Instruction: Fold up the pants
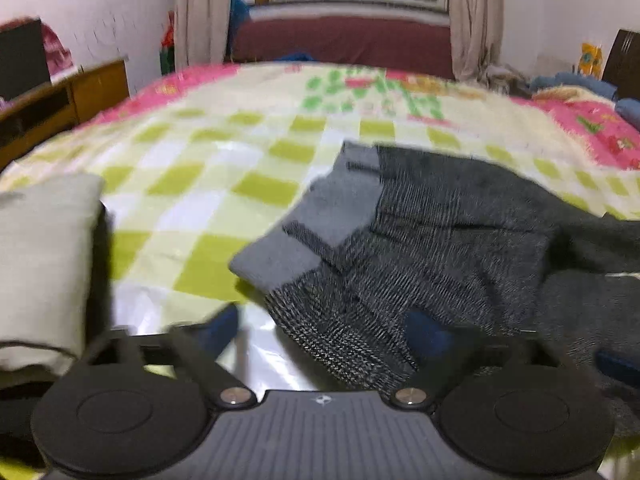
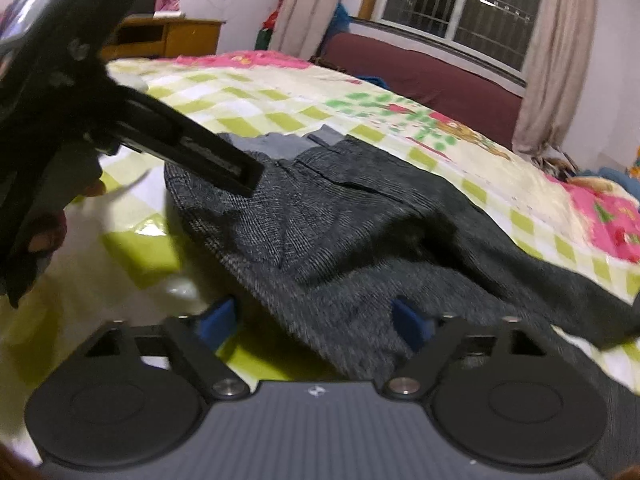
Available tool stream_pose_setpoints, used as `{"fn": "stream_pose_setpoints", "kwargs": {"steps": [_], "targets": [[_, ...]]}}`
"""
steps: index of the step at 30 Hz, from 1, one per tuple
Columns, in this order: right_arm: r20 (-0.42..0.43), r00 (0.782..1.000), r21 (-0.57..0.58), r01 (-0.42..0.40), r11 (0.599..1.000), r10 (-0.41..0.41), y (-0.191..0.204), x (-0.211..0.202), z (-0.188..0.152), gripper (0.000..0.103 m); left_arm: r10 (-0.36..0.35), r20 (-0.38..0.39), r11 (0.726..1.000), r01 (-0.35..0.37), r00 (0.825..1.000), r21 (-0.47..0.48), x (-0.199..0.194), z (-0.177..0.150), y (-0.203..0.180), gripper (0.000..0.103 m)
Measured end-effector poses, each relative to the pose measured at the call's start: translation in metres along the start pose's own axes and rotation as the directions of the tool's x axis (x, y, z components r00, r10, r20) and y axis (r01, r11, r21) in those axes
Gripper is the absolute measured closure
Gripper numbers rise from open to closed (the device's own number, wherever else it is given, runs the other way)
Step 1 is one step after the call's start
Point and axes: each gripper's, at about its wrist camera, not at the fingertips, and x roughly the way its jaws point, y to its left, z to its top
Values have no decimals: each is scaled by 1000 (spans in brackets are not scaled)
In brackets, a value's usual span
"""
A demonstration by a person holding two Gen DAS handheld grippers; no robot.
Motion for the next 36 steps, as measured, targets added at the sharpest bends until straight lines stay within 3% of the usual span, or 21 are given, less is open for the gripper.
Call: {"fn": "stream_pose_setpoints", "kwargs": {"steps": [2, 4, 6, 9, 12, 17, 21, 26, 30, 33, 36], "targets": [[-31, 999, 16, -18, 1000, 19, -2, 9, 4, 75, -6, -2, 1000, 6, 1000, -11, 7, 1, 1, 26], [-51, 997, 58, -46, 997, 49, -5, 13, 5, 79, 11, 14, 1000, -11, 1000, -9, 7, 5, 1, 47], [-53, 997, 73, -54, 996, 58, -5, 8, 4, 85, 13, 11, 999, -12, 1000, -32, 6, 9, 8, 58], [-53, 995, 101, -83, 991, 88, -3, -8, 0, 90, -66, 26, 991, 68, 997, -111, -7, 4, 28, 63], [-51, 987, 103, -144, 984, 149, 5, -29, -3, 92, -50, 33, 994, 53, 998, -92, -30, -10, 33, 64], [-49, 968, 85, -240, 967, 245, 21, -74, -23, 92, -54, -1, 992, 54, 999, -110, -78, -38, 53, 65], [-67, 959, 64, -271, 960, 276, 36, -91, -37, 85, 19, -38, 1000, -19, 999, -2, -97, -67, 51, 62], [-39, 955, 211, -281, 936, 295, 8, -111, -35, 67, 70, -4, 997, -70, 998, -6, -122, -74, 46, 58], [8, 975, 310, -215, 926, 224, -42, -137, -51, 51, 106, 75, 989, -113, 992, 97, -143, -70, 25, 58], [-19, 996, 418, -67, 906, 83, -92, -154, -74, 48, 61, 111, 985, -78, 992, 155, -153, -62, 4, 57], [-56, 997, 572, 76, 816, -54, -158, -171, -103, 46, -5, 128, 975, -24, 992, 221, -152, -53, -31, 53]]}}
